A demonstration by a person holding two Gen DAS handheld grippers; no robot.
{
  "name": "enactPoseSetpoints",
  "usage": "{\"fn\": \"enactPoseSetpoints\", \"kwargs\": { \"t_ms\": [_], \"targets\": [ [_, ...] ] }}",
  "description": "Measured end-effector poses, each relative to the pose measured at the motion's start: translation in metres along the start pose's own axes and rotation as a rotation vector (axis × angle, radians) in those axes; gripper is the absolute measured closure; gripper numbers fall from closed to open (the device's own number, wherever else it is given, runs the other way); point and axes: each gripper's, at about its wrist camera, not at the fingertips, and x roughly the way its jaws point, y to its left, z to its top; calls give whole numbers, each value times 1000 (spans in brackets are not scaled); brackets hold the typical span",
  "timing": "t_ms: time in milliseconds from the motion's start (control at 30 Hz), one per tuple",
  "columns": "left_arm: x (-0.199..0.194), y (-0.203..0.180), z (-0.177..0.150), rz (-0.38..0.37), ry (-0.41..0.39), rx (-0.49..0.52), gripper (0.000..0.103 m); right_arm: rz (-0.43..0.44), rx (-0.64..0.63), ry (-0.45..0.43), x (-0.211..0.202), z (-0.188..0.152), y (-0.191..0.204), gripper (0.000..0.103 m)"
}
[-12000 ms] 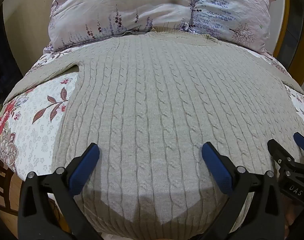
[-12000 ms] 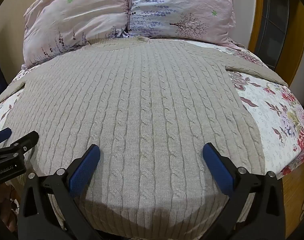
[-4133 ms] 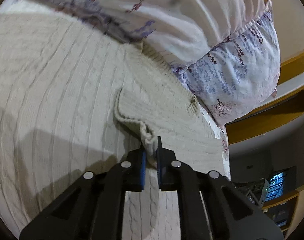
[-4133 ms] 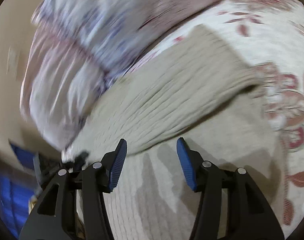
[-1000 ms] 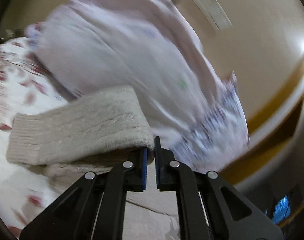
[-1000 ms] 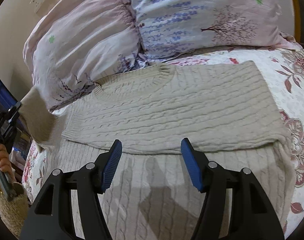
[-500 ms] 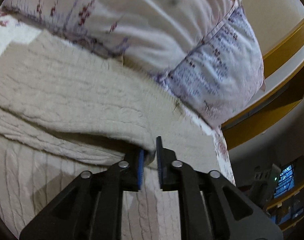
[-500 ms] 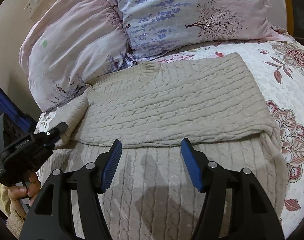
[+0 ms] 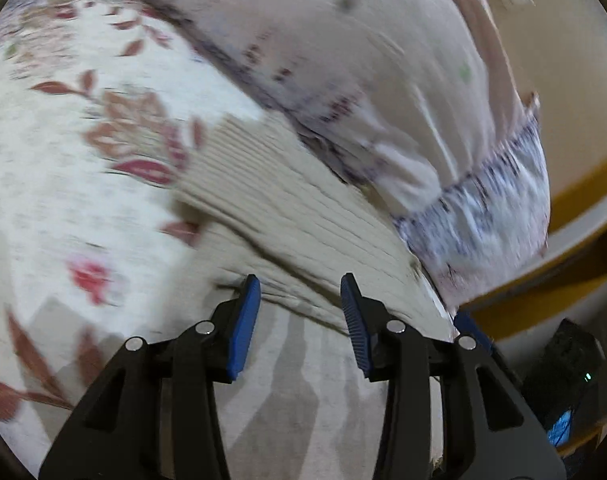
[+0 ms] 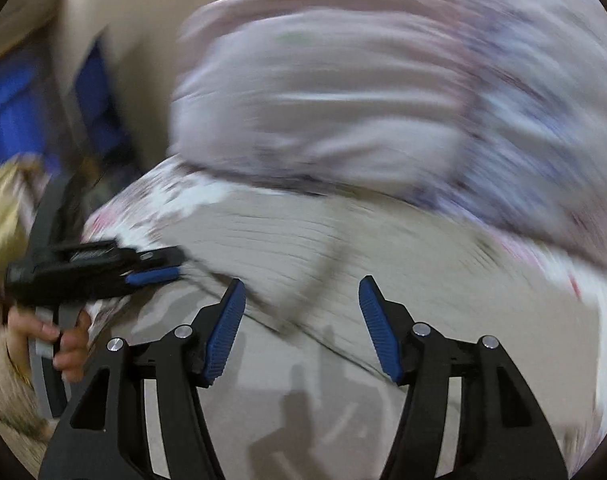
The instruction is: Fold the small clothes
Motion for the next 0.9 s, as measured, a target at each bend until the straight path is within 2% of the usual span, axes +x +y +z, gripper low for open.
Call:
{"fn": "enactPoseSetpoints", "kwargs": {
  "t_ms": [167, 267, 300, 333, 367, 467, 567, 700, 800, 900],
  "targets": [
    [-1, 8, 2, -1, 11, -5, 66, 59, -195, 94, 55, 19, 40, 54],
    [-4, 14, 3, -18, 13, -41, 69, 33, -286, 170, 84, 18, 50, 54],
    [-4, 16, 3, -19, 13, -47, 71, 18, -297, 184, 89, 17, 52, 57],
    [-4, 16, 3, -18, 13, -46, 72, 1, -298, 196, 95, 15, 51, 67],
    [-4, 17, 3, -15, 13, -40, 73, -6, -280, 195, 98, 14, 49, 70],
    [-2, 13, 1, -10, 12, -31, 74, 23, -161, 159, 91, 16, 35, 93],
    [-1, 12, 1, -3, 11, -26, 74, 29, -48, 98, 74, 19, 20, 94],
    [1, 10, 0, 8, 8, -13, 74, 5, 159, -33, 34, 20, -18, 94],
    [2, 9, 0, 12, 8, -8, 73, -69, 402, -139, -12, -2, -64, 94],
    [2, 9, 0, 13, 9, -1, 73, -125, 596, -145, -44, -43, -99, 94]
  ]
}}
